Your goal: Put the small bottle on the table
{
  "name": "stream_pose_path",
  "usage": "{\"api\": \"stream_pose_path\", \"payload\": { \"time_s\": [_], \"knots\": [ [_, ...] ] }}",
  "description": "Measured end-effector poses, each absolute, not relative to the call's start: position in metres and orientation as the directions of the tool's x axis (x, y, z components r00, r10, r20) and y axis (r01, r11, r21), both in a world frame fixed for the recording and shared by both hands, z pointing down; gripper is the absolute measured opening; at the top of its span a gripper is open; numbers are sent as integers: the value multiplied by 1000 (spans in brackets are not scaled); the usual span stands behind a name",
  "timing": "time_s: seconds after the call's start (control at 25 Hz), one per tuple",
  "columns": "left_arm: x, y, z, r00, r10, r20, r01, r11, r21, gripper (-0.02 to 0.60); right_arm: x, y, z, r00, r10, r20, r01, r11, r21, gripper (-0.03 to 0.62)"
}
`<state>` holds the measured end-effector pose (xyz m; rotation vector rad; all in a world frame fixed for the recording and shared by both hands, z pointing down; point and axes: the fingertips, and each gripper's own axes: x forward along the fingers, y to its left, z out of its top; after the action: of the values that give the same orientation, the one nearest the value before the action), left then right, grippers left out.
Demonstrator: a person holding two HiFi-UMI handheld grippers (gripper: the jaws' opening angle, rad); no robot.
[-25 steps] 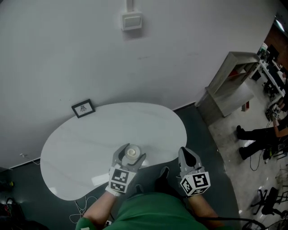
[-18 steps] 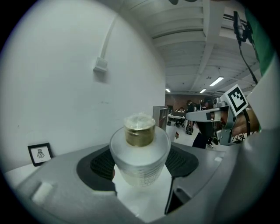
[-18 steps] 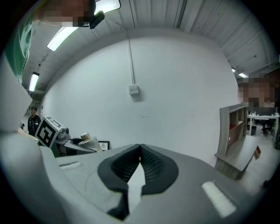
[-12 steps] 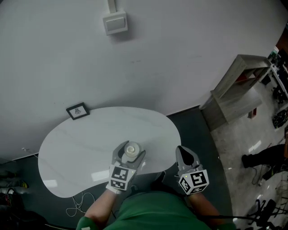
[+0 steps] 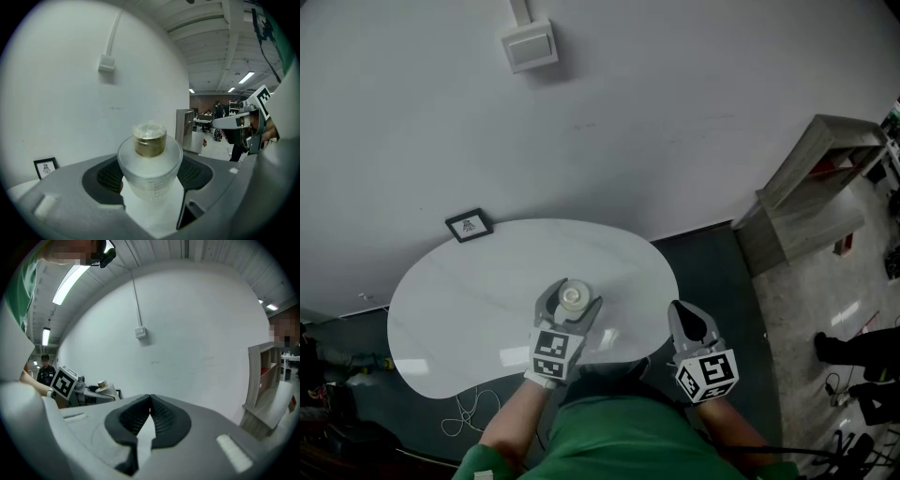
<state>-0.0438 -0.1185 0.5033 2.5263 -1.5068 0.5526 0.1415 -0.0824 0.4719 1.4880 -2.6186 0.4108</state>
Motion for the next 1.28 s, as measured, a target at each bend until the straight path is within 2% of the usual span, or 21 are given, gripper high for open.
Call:
{"api": "stream_pose_path", "payload": {
  "time_s": [0.48, 1.28],
  "knots": [
    [-42, -169, 521, 458, -795, 397, -847, -527, -77, 344, 147, -103, 481, -463, -851, 247, -885, 425, -190, 2],
    [-34, -257, 582, 576, -697, 426, -754, -654, -50, 344, 146, -114, 499, -271, -889, 368, -962, 239, -131, 2]
  ]
}}
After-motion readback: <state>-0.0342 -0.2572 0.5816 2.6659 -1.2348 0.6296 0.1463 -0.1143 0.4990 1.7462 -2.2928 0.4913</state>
